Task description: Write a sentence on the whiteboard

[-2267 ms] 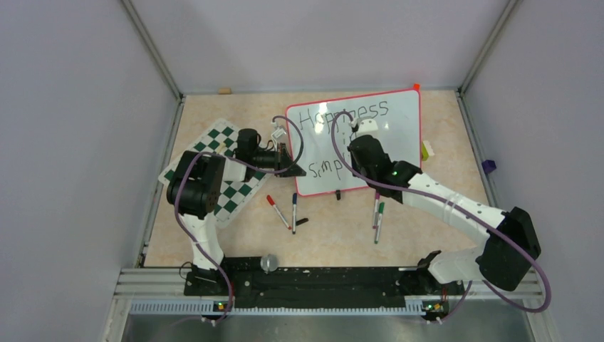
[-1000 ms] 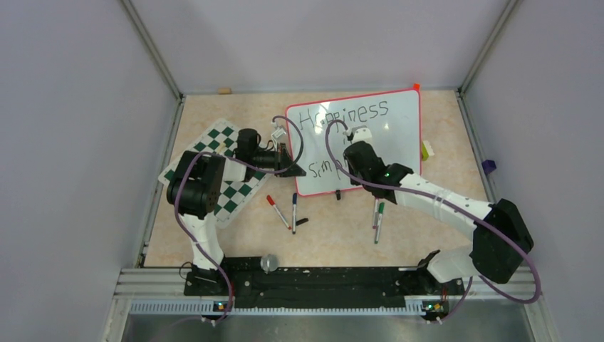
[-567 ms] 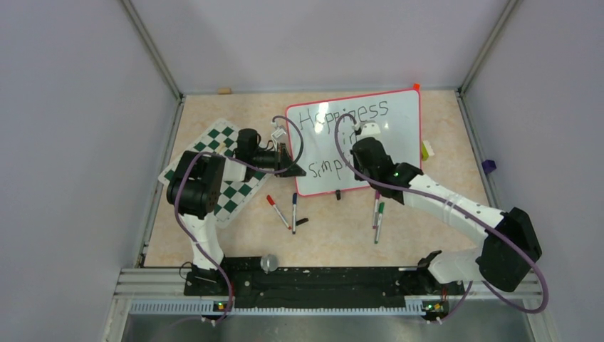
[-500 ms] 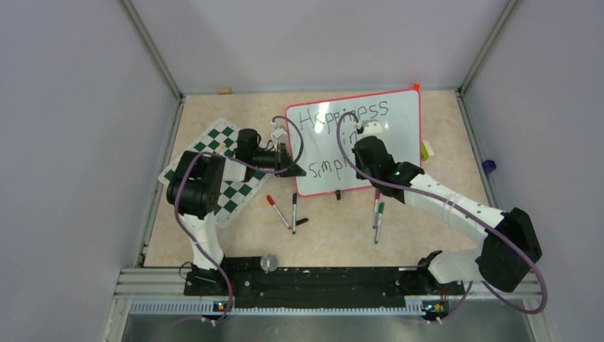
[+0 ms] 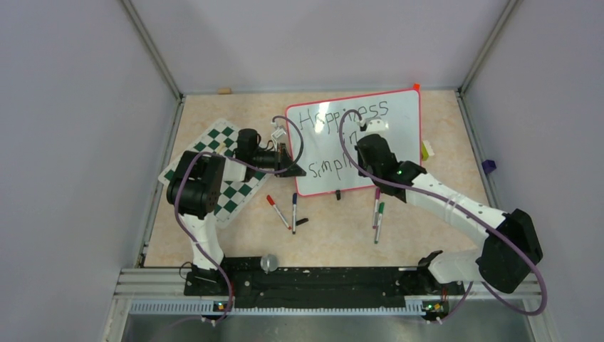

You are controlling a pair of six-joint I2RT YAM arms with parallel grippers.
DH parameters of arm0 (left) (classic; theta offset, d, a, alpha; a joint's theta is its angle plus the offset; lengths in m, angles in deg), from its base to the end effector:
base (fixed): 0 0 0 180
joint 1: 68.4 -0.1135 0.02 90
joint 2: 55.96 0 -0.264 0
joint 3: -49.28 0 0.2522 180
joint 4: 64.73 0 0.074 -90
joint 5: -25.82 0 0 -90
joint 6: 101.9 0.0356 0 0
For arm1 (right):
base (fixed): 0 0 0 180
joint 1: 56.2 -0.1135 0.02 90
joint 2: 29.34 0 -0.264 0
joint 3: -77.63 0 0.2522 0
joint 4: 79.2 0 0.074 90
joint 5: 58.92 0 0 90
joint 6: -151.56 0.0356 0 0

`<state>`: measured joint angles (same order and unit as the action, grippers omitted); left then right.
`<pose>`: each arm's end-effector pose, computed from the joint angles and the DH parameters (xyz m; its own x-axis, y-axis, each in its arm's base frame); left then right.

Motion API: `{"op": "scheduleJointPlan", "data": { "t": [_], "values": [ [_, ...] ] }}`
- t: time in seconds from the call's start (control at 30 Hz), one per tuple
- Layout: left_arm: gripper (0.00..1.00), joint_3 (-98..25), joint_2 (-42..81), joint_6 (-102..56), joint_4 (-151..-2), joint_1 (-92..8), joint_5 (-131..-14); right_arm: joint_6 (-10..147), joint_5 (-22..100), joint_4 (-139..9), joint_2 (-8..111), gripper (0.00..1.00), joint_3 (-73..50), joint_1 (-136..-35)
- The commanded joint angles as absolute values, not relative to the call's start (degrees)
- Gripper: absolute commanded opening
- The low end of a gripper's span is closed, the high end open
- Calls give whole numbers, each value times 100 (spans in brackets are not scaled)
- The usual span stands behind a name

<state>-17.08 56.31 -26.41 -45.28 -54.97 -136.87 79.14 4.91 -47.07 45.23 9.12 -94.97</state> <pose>0.3532 -0.1193 0.1390 -0.6452 0.0774 -0.7601 0.7631 0.1139 -0.6361 0.2311 0.1655 0.2759 -0.5476 -0.0922 -0.8316 -0.1325 0.9909 -0.0226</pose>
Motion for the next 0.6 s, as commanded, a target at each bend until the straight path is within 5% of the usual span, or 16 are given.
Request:
{"op": "scheduleJointPlan", "data": {
  "t": [0.0,0.57],
  "values": [
    [0,-1544,5762,-2221,-4797,-5411,-13792,7763,279,-4938,4215,0,983,-9448],
    [0,-1642,5739,-1728,-5275,-5421,-13726,7606,377,-5051,4080,0,1085,-9443]
  ]
}}
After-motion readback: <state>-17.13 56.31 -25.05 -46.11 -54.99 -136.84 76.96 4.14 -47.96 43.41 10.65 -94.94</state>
